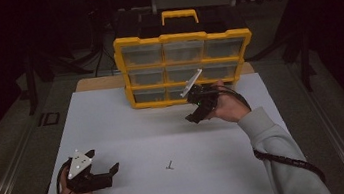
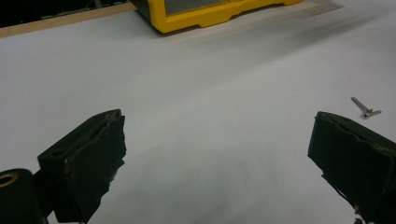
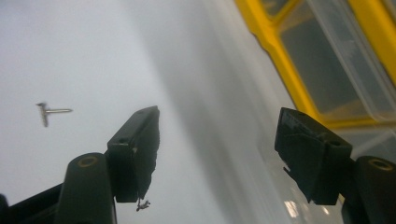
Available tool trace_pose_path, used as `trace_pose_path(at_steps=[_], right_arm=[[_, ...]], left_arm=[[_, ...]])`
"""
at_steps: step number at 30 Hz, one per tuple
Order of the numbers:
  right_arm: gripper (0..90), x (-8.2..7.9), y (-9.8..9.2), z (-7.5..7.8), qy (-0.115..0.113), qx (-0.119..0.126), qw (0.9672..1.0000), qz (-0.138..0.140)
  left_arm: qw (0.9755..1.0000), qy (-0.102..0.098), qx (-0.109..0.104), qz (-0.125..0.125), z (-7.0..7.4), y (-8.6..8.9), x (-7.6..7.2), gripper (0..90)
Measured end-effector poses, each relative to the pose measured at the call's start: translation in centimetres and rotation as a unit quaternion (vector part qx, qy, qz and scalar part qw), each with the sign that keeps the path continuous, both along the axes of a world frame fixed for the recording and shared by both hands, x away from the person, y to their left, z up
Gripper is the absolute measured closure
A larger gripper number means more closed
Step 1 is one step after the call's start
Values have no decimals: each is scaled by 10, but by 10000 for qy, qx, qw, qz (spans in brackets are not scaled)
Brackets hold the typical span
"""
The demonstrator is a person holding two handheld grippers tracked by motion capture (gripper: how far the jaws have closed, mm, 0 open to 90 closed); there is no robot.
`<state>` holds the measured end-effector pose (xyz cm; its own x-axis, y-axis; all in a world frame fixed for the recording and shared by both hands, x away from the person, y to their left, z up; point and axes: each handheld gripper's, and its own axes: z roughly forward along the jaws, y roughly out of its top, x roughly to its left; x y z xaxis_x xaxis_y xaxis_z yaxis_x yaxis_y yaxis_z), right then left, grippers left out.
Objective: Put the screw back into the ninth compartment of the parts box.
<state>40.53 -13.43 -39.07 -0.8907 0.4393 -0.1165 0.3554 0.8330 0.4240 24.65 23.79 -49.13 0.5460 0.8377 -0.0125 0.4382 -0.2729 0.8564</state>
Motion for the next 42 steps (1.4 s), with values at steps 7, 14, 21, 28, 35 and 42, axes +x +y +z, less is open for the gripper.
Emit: trace_pose_path(at_steps=[7,14,21,28,35,42], right_arm=[[306,-11,14,-3,-8,-8,9996,288],[309,-21,27,-10,12,6,9988,495],[320,-29,37,-18,63,-19,9975,705],[335,-37,44,-25,136,-57,9959,892],[338,-43,50,-32,179,-91,9944,1033],[340,-50,57,-40,216,-156,9920,1235]], left_arm=[[10000,-7,1,4,0,0,0,46],[10000,7,13,29,0,1,0,46],[10000,0,5,36,0,1,0,46],[10000,-4,1,34,0,1,0,46],[10000,-5,2,29,0,1,0,46],[10000,-5,-2,30,0,1,0,46]])
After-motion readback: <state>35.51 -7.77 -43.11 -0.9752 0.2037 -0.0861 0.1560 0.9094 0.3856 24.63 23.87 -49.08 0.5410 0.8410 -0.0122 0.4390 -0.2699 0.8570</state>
